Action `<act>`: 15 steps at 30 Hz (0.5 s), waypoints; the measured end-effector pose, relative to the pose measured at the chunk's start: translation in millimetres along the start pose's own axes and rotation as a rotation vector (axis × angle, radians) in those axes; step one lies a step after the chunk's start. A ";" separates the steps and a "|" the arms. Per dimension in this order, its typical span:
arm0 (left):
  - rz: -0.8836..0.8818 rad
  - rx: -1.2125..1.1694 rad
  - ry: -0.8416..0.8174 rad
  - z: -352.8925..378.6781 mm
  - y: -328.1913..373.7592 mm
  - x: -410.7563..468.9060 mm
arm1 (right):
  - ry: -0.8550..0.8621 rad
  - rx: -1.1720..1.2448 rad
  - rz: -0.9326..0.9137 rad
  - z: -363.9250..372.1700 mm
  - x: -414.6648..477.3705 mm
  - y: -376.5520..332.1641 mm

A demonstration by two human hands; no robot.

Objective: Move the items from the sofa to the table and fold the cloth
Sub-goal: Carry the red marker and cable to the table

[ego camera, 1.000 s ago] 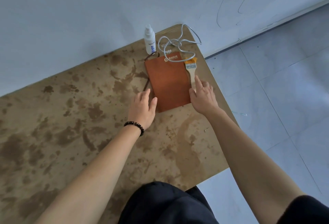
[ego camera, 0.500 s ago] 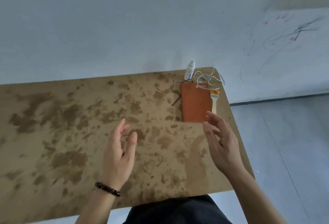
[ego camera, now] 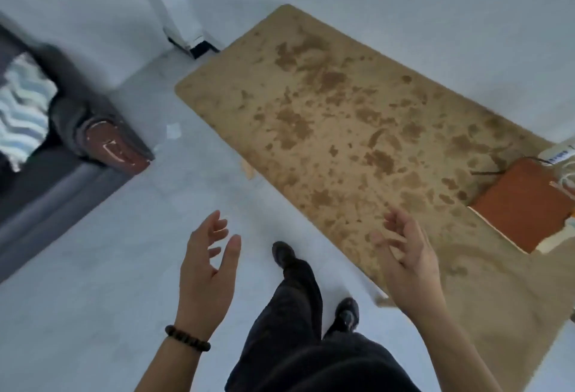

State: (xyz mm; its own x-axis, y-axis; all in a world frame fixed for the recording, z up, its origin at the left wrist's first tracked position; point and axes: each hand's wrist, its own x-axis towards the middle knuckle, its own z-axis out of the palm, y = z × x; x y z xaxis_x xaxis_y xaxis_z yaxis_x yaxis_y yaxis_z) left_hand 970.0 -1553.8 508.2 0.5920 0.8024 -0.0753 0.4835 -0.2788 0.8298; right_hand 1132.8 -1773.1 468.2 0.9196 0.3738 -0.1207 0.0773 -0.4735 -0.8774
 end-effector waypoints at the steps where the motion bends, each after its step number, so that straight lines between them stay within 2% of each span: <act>1: -0.032 0.000 0.066 -21.4 -8.9 -11.6 | -0.064 0.002 -0.036 17.4 -3.3 -11.7; 6: -0.178 -0.055 0.427 -123.6 -63.0 -67.8 | -0.412 -0.010 -0.258 113.4 -24.5 -88.2; 10: -0.313 -0.110 0.687 -195.3 -123.0 -108.2 | -0.596 -0.035 -0.423 208.9 -52.8 -144.8; 15: -0.470 -0.179 0.946 -293.3 -202.8 -148.2 | -0.804 -0.110 -0.518 349.7 -110.2 -204.6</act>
State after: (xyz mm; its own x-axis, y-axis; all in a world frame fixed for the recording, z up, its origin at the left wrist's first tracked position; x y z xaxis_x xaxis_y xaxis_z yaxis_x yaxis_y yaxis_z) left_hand 595.1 -1461.4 513.3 -0.4067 0.9135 -0.0130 0.3854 0.1845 0.9041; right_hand 880.9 -1438.6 498.6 0.2255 0.9730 -0.0486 0.4729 -0.1530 -0.8677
